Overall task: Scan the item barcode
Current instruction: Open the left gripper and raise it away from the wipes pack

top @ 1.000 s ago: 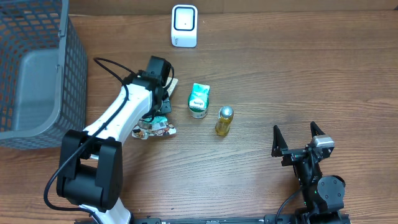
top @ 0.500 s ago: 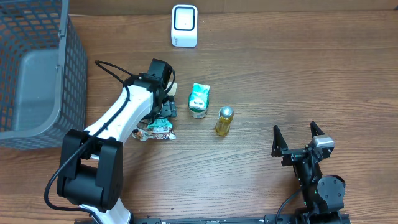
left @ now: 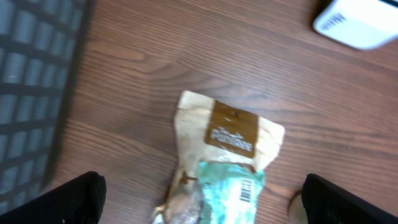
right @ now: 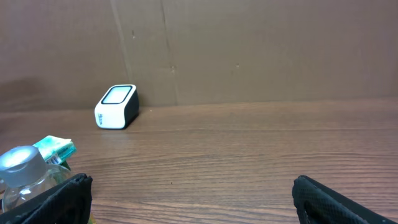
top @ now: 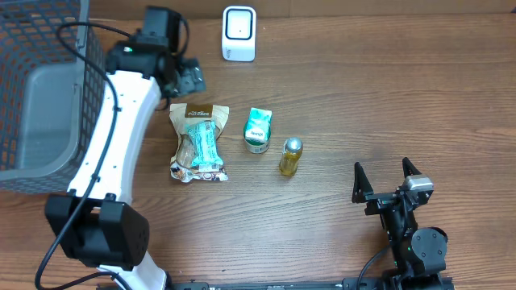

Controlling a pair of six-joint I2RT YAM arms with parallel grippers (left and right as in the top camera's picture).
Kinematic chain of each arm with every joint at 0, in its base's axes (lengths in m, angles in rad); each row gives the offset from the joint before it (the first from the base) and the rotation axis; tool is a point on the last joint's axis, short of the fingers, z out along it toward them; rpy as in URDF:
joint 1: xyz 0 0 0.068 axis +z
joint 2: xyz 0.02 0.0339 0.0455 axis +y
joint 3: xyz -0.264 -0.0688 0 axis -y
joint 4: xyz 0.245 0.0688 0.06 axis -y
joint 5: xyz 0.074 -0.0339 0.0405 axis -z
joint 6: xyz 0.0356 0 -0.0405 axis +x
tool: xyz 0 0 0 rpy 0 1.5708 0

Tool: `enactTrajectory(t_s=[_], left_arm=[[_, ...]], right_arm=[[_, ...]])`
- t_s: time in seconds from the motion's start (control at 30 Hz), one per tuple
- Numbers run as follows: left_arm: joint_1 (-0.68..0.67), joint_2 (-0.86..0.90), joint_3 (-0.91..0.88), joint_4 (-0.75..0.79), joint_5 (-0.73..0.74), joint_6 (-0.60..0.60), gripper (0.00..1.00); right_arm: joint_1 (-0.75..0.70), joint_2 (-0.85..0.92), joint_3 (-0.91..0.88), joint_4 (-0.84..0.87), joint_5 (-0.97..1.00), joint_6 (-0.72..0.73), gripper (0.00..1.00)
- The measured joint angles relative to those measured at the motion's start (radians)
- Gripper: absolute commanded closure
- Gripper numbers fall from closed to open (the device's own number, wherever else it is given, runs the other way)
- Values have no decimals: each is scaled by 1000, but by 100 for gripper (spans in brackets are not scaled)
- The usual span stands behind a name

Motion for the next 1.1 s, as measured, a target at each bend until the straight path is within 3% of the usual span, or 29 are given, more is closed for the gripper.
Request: enactTrajectory(t_s=[0.2, 1.1], left_arm=[[52, 0, 3, -14, 0, 0, 0], [53, 0, 3, -14, 0, 3, 0]], right_arm=[[0, 0, 0, 0, 0, 0, 0], [0, 0, 0, 0, 0, 0, 0]])
